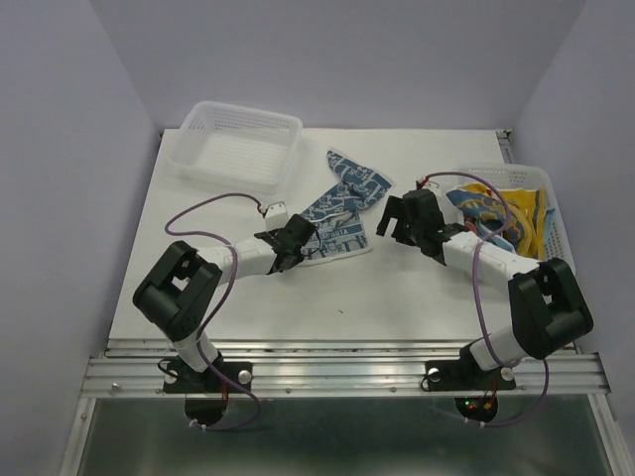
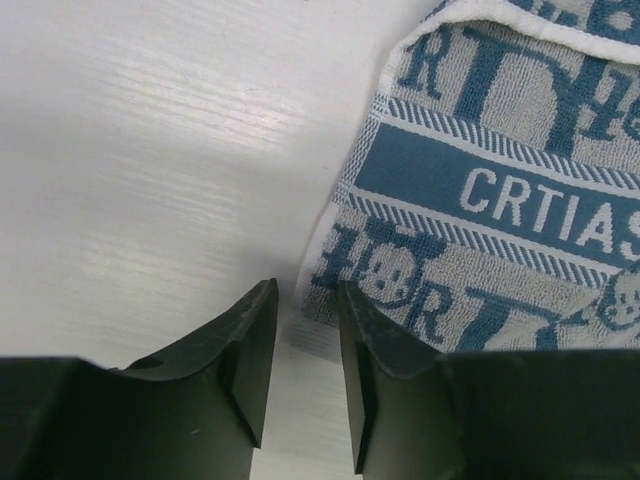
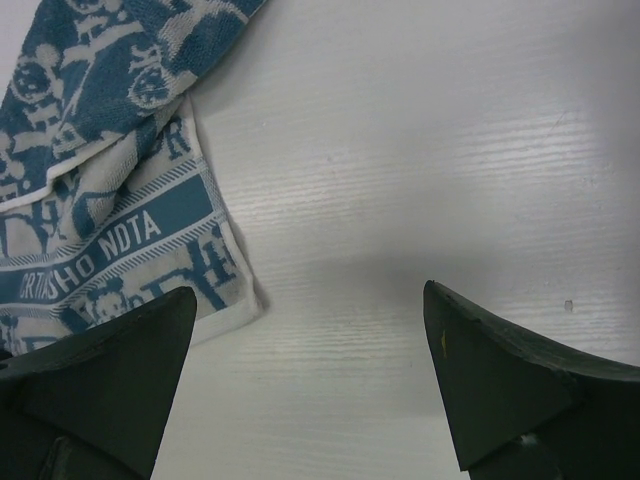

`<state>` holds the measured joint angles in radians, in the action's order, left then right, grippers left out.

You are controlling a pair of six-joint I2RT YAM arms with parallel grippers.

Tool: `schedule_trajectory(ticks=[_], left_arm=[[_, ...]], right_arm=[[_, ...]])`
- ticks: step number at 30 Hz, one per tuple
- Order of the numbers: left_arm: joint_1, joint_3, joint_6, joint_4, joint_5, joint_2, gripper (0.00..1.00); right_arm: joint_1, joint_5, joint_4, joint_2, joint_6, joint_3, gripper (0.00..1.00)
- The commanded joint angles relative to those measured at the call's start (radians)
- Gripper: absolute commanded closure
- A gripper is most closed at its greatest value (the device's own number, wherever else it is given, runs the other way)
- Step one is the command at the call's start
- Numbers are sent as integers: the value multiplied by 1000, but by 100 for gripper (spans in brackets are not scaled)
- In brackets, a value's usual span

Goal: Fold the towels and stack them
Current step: Flatten out the crumpled towel

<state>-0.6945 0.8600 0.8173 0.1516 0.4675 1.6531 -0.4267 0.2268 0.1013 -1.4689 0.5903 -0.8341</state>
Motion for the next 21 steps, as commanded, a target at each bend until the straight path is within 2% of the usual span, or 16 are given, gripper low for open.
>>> schedule_trajectory(ticks=[1,2,3,5,12,17,21], left_arm=[[-10,-22,26,118,-40,51,65],[-10,-22,26,117,-36,56,74],[-10,-19,23,117,-36,57,90],[-11,-19,23,118,-33,57,98],[-17,-30,20,106,-30,48,100],[-22,-47,13,71,-53,-4,100],[-22,-79,6,31,-82,-49,100]], right_arm=[[-7,-26,-51,-13,-17,26,0],[-9,-29,-51,-18,-17,27,0],[-15,-30,-52,-19,-18,29,0],[-24,-29,-51,-28,-21,27,0],[-67,-24,-43,-51,-26,18,0],[-141,25,-12,-125,-38,-32,0],[-179,58,17,-188,-37,-86,6]])
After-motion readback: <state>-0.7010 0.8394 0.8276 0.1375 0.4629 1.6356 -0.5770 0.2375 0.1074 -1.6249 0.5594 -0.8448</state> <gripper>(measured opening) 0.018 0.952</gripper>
